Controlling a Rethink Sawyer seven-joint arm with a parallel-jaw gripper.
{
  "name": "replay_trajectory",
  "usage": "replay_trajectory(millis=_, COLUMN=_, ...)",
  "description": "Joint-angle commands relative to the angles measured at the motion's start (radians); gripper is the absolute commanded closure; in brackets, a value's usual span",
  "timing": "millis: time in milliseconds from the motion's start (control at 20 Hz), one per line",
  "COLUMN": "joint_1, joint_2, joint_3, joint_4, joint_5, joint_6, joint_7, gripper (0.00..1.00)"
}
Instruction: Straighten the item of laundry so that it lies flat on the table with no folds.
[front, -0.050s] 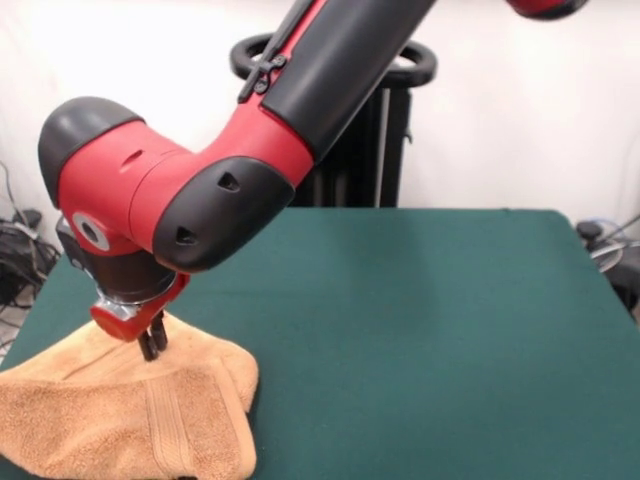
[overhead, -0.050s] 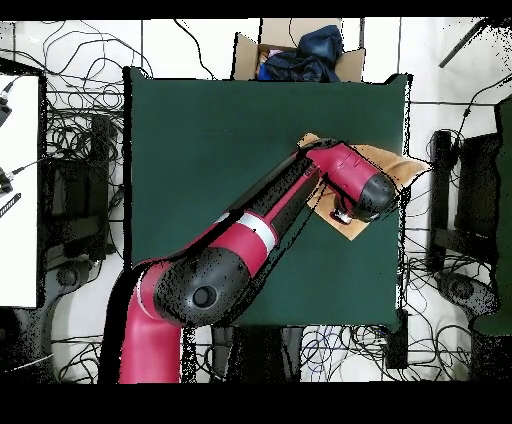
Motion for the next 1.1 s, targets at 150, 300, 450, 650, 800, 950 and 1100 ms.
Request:
replay_trajectory(millis=150, joint_1=0.0, joint_2=0.02, joint_3=0.129, joint_4=0.056, joint_5=0.064, joint_6=-0.182, joint_7=0.256, gripper=1.0)
replay_trajectory(millis=300, joint_1=0.014, joint_2=0.012, joint_3=0.113, joint_4=0.075, joint_5=0.057, joint_6=-0.221, joint_7=0.276, gripper=1.0)
replay_trajectory(millis=450, joint_1=0.024, joint_2=0.014, joint_3=0.103, joint_4=0.08, joint_5=0.058, joint_6=-0.239, joint_7=0.29, gripper=1.0)
replay_trajectory(millis=650, joint_1=0.035, joint_2=0.032, joint_3=0.093, joint_4=0.084, joint_5=0.064, joint_6=-0.228, joint_7=0.289, gripper=1.0)
replay_trajectory(millis=800, joint_1=0.036, joint_2=0.032, joint_3=0.092, joint_4=0.088, joint_5=0.074, joint_6=-0.217, joint_7=0.282, gripper=1.0)
replay_trajectory(millis=950, joint_1=0.042, joint_2=0.016, joint_3=0.08, joint_4=0.102, joint_5=0.093, joint_6=-0.168, joint_7=0.269, gripper=1.0)
replay_trajectory(millis=1100, joint_1=0.046, joint_2=-0.023, joint_3=0.044, joint_4=0.117, joint_5=0.097, joint_6=-0.153, joint_7=0.277, gripper=1.0)
